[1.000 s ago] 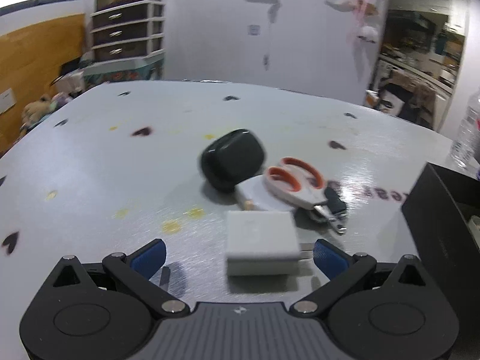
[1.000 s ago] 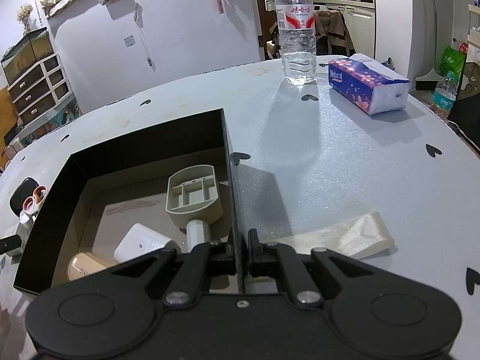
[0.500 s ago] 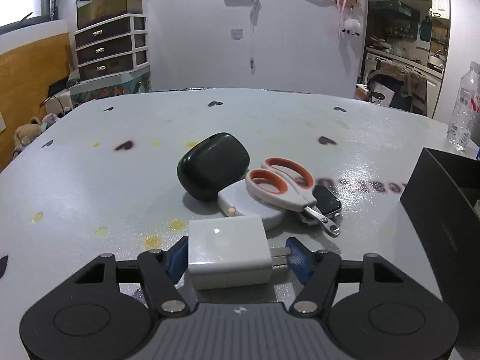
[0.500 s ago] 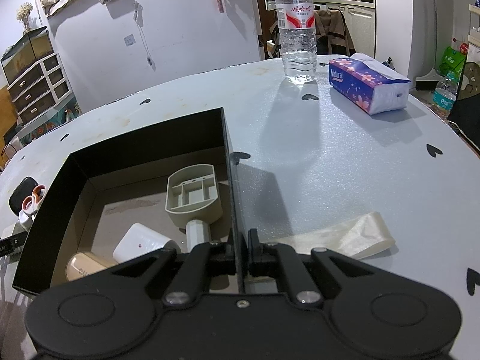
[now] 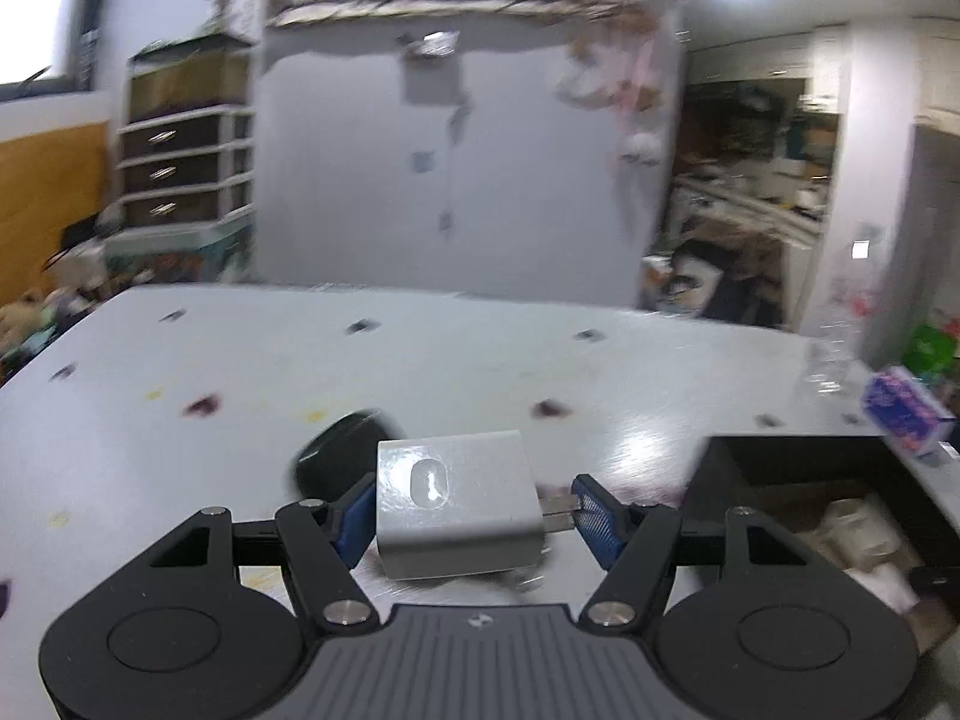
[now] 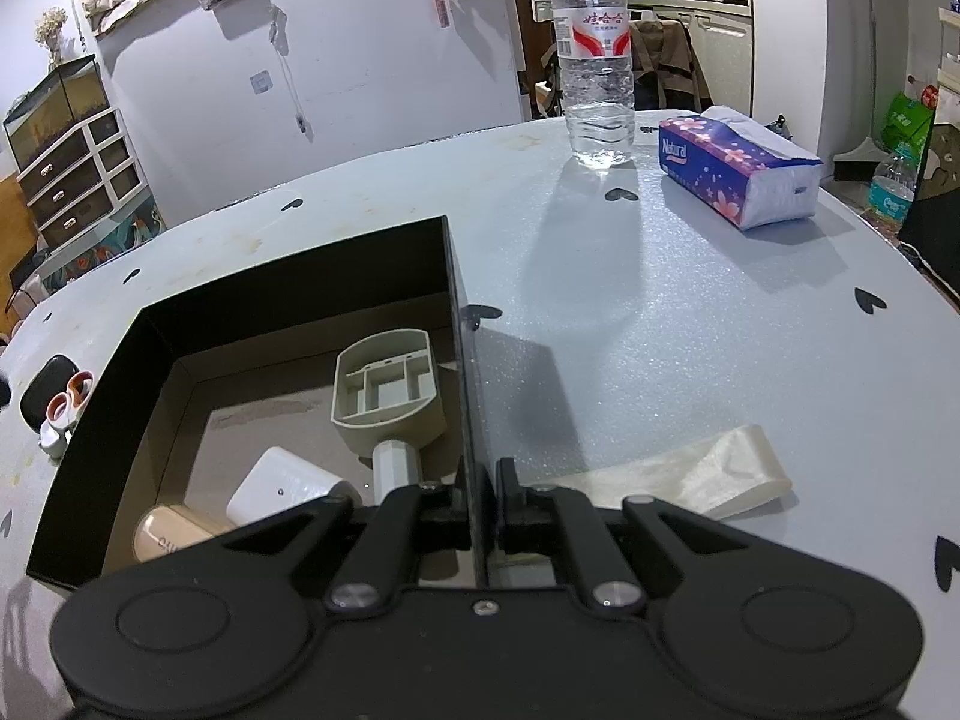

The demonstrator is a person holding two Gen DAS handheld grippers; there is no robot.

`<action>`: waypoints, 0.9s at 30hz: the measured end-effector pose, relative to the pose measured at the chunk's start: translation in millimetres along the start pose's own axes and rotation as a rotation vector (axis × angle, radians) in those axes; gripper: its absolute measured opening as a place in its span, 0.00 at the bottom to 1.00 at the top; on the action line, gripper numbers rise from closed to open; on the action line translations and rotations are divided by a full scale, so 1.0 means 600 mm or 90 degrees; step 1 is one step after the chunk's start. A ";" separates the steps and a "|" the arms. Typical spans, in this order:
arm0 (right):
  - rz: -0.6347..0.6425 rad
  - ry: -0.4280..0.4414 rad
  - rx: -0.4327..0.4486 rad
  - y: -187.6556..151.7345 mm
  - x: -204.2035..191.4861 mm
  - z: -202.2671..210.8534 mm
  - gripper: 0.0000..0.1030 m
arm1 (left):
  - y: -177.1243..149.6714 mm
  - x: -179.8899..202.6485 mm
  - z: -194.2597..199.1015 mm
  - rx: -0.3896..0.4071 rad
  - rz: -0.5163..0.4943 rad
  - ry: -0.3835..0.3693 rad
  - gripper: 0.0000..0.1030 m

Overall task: Organize rigid objects
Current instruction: 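Carry the white charger with the left gripper and release it into the box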

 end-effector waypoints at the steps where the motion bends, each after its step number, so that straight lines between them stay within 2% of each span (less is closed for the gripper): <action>1: 0.000 0.000 0.000 0.000 -0.001 -0.001 0.06 | 0.005 0.016 0.001 0.003 -0.008 -0.019 0.66; 9: 0.000 0.001 0.000 0.000 0.000 -0.001 0.06 | 0.021 0.154 -0.011 -0.018 -0.076 -0.146 0.66; 16: 0.000 0.005 -0.001 0.001 0.000 -0.002 0.06 | 0.005 0.247 -0.062 -0.100 -0.129 -0.222 0.66; 21: 0.001 0.007 -0.003 0.001 0.002 0.000 0.06 | -0.011 0.296 -0.108 -0.173 -0.156 -0.235 0.66; 25: 0.000 0.008 -0.003 0.001 0.003 0.000 0.06 | -0.017 0.324 -0.129 -0.182 -0.194 -0.211 0.66; 27: -0.001 0.010 -0.003 0.001 0.004 0.000 0.06 | -0.018 0.331 -0.139 -0.200 -0.193 -0.217 0.66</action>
Point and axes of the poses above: each gripper's, at about its wrist camera, not at the fingertips, and z roughly against the way its jaws point, x to its right, y to its top, the point moved 4 cm from there along -z, roughly the way its jaws point, and after that the axes turned 5 degrees about y, right-handed, at the moved point
